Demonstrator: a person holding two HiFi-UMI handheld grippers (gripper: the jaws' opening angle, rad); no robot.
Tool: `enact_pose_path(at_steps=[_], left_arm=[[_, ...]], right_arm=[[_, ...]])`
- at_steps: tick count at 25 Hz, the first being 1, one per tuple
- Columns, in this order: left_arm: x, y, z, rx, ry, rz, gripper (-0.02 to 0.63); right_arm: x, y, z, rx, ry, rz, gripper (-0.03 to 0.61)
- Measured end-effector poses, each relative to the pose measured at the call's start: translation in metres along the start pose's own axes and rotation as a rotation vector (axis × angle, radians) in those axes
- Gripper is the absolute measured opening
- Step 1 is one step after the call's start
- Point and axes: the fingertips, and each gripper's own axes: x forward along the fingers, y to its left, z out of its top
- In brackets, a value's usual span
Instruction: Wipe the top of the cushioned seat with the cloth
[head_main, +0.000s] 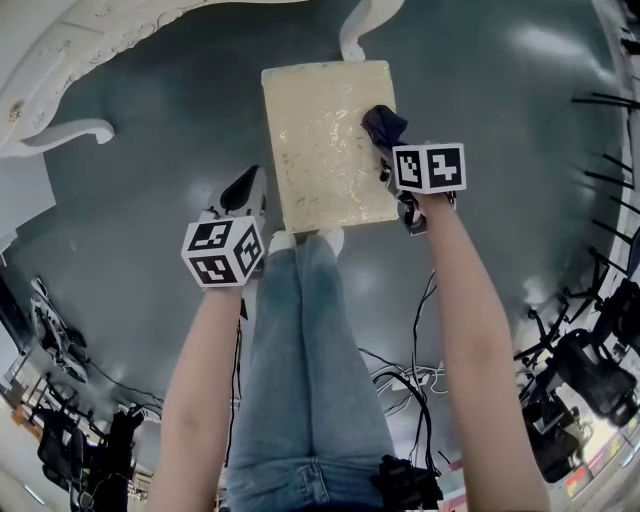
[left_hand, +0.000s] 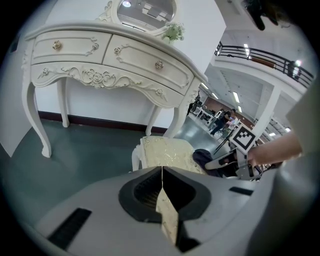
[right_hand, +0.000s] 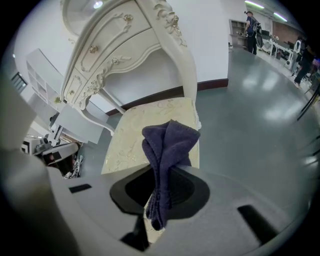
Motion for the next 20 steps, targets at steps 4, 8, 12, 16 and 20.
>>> enact_pose_path(at_steps=[4, 8, 12, 16, 20], left_arm=[[-0.003, 0.004, -0.003, -0.007, -0.001, 0.003, 0.005], [-0.004, 0.010, -0.006, -0.017, 0.002, 0.009, 0.005], [-0.007, 0.014, -0.010, -0.016, 0.009, 0.010, 0.005], [-0.009, 0.017, -0.009, -0.022, 0.002, 0.012, 0.005], [-0.011, 0.021, -0.006, -0.022, -0.008, 0.009, 0.005]], right_arm=[[0.002, 0.006, 0.000, 0.008, -0.001, -0.016, 0.044], [0.007, 0.014, 0.002, 0.036, -0.010, 0.005, 0.043], [0.011, 0.026, 0.002, 0.036, -0.006, 0.022, 0.043], [0.016, 0.040, 0.002, 0.017, 0.000, 0.035, 0.043], [0.024, 0.057, 0.003, 0.009, 0.004, 0.062, 0.043]])
